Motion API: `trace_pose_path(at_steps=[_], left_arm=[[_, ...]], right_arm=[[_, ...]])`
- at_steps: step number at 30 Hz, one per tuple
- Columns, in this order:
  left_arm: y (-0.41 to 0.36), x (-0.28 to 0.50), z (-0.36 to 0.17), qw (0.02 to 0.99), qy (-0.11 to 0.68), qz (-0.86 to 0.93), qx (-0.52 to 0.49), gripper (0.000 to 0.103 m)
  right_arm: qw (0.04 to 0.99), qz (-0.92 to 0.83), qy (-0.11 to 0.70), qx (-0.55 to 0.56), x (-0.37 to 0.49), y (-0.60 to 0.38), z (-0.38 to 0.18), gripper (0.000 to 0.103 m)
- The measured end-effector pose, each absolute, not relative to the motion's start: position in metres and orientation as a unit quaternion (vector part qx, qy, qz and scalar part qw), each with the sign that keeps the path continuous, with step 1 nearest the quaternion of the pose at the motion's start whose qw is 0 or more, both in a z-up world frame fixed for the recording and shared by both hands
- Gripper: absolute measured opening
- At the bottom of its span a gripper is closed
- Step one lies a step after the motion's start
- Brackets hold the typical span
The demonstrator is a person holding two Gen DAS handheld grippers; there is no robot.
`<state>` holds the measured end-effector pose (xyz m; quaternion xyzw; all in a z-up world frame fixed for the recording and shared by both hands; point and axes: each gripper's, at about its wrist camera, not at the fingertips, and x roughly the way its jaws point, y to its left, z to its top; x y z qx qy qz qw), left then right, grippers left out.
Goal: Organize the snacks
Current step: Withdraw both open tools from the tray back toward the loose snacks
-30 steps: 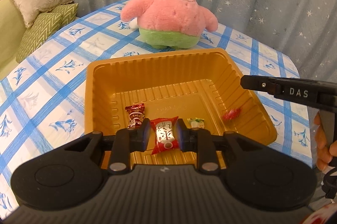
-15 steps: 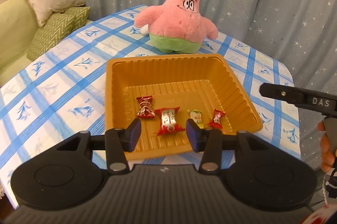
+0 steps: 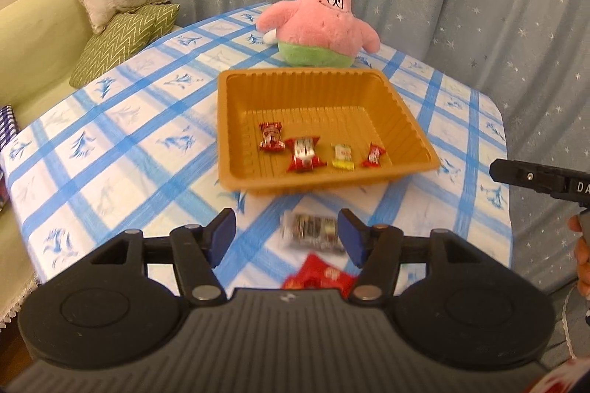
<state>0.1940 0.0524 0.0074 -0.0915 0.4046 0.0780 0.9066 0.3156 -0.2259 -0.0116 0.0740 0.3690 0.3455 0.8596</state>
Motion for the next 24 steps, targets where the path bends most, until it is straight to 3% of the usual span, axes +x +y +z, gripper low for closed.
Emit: trace_pose_path(at_steps=[24], left_arm=[[0.019,0.126,-0.035,0.875,0.466,0.071,-0.107,0.058]], right_arm=[[0.82,0.346,0.453,0.039,0.232,-0.24,-0.053,0.085]])
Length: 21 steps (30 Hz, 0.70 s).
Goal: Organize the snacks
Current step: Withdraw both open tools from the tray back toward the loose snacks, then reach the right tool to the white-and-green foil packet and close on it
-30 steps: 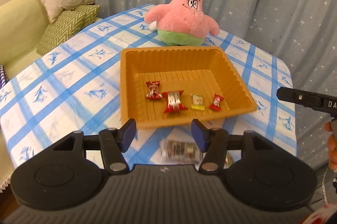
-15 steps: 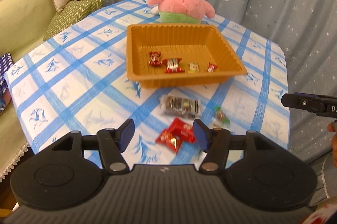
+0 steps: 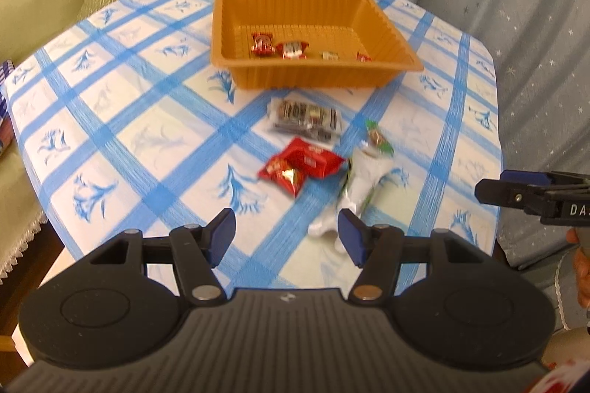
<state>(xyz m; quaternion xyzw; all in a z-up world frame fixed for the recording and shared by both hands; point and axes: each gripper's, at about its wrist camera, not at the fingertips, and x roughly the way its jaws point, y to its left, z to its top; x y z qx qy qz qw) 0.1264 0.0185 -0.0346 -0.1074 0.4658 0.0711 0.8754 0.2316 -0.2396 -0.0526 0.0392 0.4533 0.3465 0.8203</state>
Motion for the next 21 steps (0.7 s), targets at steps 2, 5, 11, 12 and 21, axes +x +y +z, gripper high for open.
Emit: trace_pose_path(at_steps=[2,5,11,12,21], left_arm=[[0.018,0.124,-0.039,0.872,0.471,0.07,-0.11,0.058],[0.016,0.121,-0.045,0.868,0.479,0.068,-0.112,0.058],[0.011,0.118,-0.056,0.862,0.491,0.063,-0.112,0.058],[0.01,0.117,-0.058,0.861,0.492,0.062,-0.112,0.058],[0.012,0.113,-0.069,0.854,0.503,0.062,-0.116,0.058]], right_arm=[[0.816,0.347,0.462,0.038,0.227,-0.237,-0.057,0.085],[0.808,0.349,0.473,0.034,0.22,-0.232,-0.063,0.085],[0.795,0.353,0.493,0.027,0.211,-0.219,-0.076,0.085],[0.793,0.354,0.496,0.025,0.209,-0.217,-0.078,0.085],[0.783,0.355,0.511,0.01,0.203,-0.2,-0.09,0.085]])
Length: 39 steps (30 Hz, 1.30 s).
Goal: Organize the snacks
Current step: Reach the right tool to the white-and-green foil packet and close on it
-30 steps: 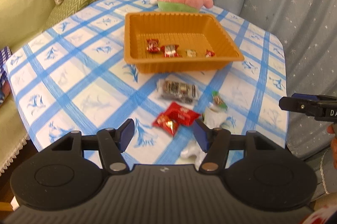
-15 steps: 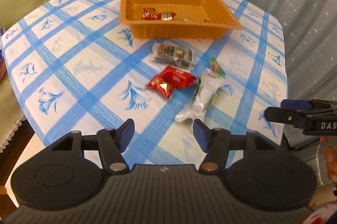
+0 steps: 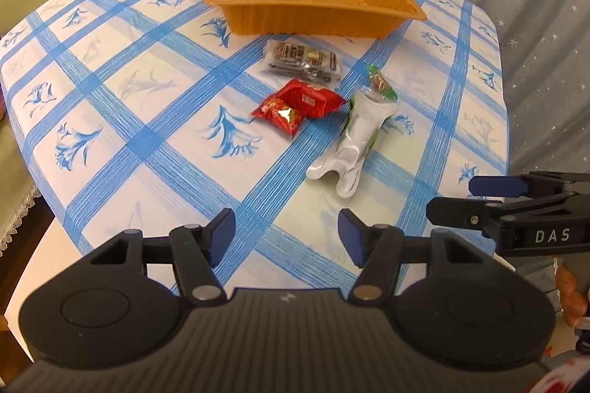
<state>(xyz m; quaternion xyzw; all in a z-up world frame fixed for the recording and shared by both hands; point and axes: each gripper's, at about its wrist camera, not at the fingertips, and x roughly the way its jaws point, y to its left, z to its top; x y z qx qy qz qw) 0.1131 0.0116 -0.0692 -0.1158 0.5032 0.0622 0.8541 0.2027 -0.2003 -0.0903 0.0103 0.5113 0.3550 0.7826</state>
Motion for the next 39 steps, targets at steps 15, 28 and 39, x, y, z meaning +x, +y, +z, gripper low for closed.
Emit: trace_pose_path(at_steps=[15,28,39], left_arm=[[0.025,0.11,-0.081,0.848,0.511,0.07,-0.12,0.058],[0.042,0.12,-0.082,0.855,0.496,0.089,-0.117,0.058],[0.053,0.125,-0.083,0.858,0.49,0.102,-0.116,0.058]], right_arm=[[0.777,0.356,0.519,0.003,0.203,-0.174,-0.103,0.084],[0.78,0.35,0.517,0.032,0.223,-0.146,-0.109,0.062],[0.791,0.327,0.516,0.036,0.236,-0.122,-0.114,0.051]])
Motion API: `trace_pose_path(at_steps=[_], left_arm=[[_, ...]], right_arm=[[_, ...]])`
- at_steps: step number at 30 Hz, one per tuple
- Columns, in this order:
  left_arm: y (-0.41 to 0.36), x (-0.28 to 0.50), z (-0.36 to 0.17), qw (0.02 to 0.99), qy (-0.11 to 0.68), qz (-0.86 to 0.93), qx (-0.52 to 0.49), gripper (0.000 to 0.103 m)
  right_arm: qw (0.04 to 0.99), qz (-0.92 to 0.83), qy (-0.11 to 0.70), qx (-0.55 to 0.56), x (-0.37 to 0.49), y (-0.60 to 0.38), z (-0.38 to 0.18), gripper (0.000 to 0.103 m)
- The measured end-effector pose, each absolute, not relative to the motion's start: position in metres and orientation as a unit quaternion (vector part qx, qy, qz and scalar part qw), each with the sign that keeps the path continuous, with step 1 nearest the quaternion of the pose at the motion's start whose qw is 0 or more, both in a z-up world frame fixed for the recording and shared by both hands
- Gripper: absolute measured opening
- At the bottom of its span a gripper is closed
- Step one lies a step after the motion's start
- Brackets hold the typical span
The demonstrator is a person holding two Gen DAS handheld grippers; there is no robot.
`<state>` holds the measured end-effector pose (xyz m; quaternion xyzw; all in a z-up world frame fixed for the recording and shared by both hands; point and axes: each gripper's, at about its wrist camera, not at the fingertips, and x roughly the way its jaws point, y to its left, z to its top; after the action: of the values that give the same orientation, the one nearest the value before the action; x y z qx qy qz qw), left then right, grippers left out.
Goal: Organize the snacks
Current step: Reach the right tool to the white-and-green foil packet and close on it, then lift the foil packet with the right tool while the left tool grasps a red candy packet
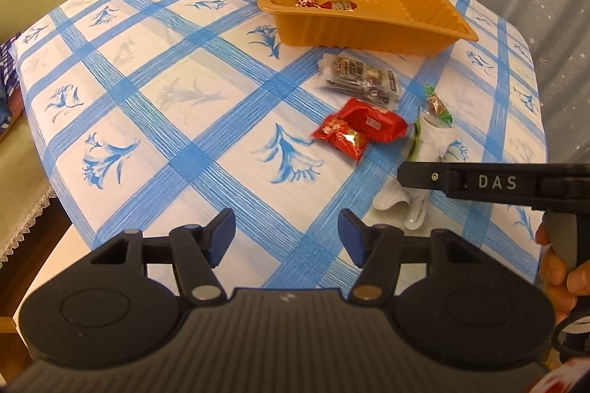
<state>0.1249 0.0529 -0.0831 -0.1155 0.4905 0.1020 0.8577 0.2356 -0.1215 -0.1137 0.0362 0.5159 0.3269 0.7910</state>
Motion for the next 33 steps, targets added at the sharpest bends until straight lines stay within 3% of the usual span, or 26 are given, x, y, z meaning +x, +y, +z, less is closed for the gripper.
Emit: trace_pose_path(at_steps=[8,11,18,23,33], left_arm=[[0.06,0.127,-0.084,0.859,0.487,0.111,-0.114,0.058],[0.061,0.128,-0.084,0.86,0.485,0.111,-0.115,0.058],[0.059,0.13,-0.084,0.861,0.484,0.108,-0.115,0.058],[0.056,0.132,-0.085,0.861,0.484,0.103,-0.114,0.058],[0.047,0.14,-0.084,0.868,0.478,0.082,-0.109,0.058]], right_arm=[[0.799,0.319,0.508,0.034,0.239,-0.111,-0.117,0.05],[0.802,0.317,0.506,0.031,0.239,-0.11,-0.117,0.043],[0.8,0.323,0.505,0.042,0.239,-0.115,-0.118,0.042],[0.799,0.345,0.491,0.044,0.238,-0.123,-0.109,0.034],[0.8,0.351,0.487,0.001,0.237,-0.161,-0.096,0.032]])
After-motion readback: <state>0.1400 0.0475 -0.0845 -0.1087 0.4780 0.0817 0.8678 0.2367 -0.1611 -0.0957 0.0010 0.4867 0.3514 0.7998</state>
